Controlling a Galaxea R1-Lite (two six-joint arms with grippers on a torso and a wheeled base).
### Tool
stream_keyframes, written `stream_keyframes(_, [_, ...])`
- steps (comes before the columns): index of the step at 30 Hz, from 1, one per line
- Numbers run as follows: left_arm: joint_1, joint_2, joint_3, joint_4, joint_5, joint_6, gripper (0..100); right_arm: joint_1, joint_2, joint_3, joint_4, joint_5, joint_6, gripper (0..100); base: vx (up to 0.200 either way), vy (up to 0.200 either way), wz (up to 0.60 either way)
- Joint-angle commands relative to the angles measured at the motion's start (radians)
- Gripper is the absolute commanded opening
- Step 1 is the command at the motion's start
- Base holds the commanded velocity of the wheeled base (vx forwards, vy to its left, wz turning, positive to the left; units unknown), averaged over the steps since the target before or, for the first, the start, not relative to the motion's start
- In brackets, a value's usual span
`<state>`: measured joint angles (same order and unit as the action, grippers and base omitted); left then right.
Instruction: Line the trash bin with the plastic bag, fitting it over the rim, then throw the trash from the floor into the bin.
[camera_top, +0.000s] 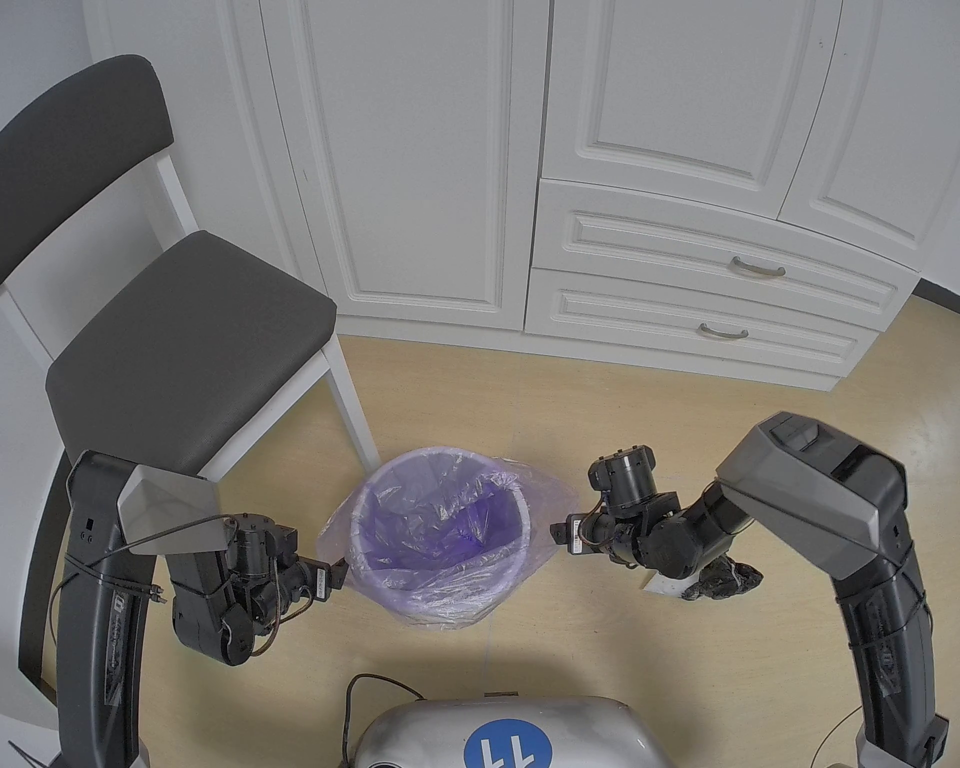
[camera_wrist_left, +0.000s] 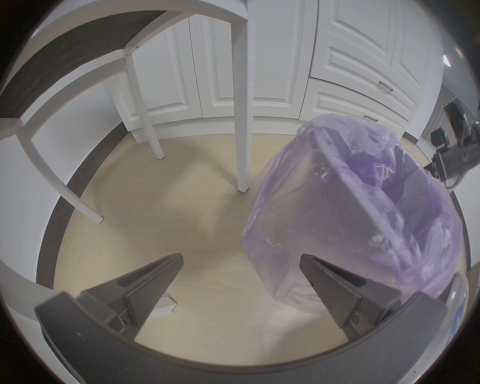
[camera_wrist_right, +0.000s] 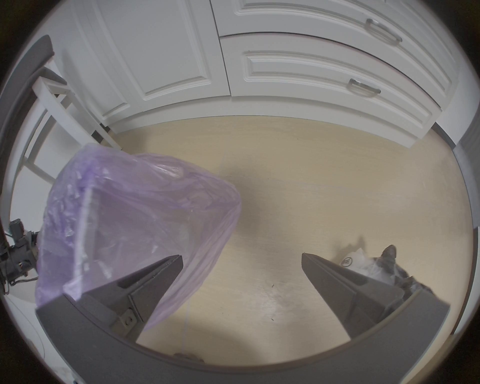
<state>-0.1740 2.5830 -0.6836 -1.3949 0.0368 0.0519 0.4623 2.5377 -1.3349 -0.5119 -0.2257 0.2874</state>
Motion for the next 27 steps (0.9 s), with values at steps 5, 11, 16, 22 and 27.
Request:
stream_keyframes(5, [0.002, -0.176, 0.234, -0.03, -0.015, 0.054, 100, 0.006, -0.392, 0.349, -0.103, 0.037, -0.09, 100, 0.0, 0.0, 0.0])
stream_keyframes(11, [0.004, -0.313, 0.36, -0.088, -0.074, 0.057, 100, 0.068, -0.428, 0.378, -0.174, 0.016, -0.197, 100, 0.0, 0.0, 0.0])
stream_keyframes(16, [-0.005, -0.515, 0.455, -0.085, -0.084, 0.106, 100, 0.144, -0.461, 0.362, -0.151, -0.017, -0.43, 100, 0.0, 0.0, 0.0])
stream_keyframes(22, [-0.059, -0.673, 0.535, -0.096, -0.183, 0.101, 100, 0.249, -0.422, 0.289, -0.071, -0.009, -0.625, 100, 0.0, 0.0, 0.0])
stream_keyframes(27, [-0.074, -0.741, 0.556, -0.136, -0.233, 0.098, 100, 0.289, -0.356, 0.249, -0.046, -0.01, -0.772, 100, 0.0, 0.0, 0.0])
